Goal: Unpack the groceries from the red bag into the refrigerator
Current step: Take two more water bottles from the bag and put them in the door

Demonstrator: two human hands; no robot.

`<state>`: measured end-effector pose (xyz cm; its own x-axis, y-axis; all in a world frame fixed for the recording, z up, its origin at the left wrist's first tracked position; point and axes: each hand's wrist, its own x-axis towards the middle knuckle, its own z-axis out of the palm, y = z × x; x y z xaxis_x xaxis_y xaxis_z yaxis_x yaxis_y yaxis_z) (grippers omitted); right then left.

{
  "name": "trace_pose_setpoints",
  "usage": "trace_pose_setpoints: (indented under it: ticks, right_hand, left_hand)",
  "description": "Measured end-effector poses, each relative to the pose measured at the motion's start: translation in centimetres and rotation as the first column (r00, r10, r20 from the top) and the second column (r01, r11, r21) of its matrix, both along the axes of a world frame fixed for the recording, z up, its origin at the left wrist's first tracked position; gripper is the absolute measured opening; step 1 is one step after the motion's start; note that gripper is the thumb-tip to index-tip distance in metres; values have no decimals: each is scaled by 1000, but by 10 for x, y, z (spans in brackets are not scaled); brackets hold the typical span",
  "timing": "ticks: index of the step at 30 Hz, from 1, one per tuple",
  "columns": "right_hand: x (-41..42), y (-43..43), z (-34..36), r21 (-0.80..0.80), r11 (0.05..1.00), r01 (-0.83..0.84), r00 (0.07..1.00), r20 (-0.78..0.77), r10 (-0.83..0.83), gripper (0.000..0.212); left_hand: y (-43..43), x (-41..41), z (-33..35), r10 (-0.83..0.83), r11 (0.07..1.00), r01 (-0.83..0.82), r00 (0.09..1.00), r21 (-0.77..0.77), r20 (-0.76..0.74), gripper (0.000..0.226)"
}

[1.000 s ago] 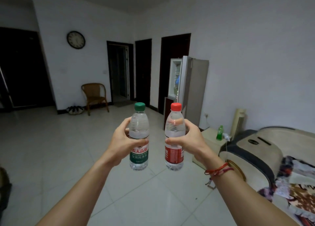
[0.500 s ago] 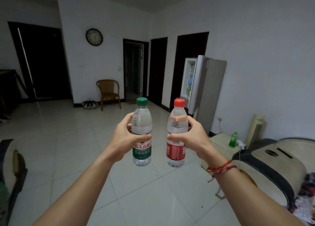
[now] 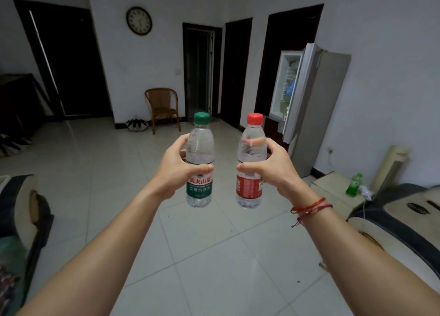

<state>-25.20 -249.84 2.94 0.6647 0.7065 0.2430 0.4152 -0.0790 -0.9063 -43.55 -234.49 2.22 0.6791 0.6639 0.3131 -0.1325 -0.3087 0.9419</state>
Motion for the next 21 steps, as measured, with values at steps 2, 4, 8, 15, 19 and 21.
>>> trace_pose_setpoints:
  ticks: [2,4,8,15,19,21]
  right_hand:
    - [22,31,-2,-2,1000,9,1000,-7,-9,70]
    - [47,65,-3,-7,1000,20,1000,-15,-20,73]
    - [95,127,-7,-12,999,43,999,-22,-43,73]
    - [173,215,-12,-23,997,75,997,-19,-76,67]
    - [215,264,-18,-25,998,64,998,-9,-64,59]
    - [240,289,-23,-21,997,69,998,-6,-69,56]
  left_hand:
    - [33,24,-3,0,1000,0,1000,-8,0,70]
    - [67,49,-4,-9,1000,9,1000,-12,-3,71]
    - [134,101,-5,-29,1000,29,999,0,-18,73]
    - [222,180,-6,-58,998,59,997,18,-45,73]
    - [271,223,-13,-51,998,52,997,19,-50,72]
    - [296,247,-18,-52,998,53,997,22,-56,72]
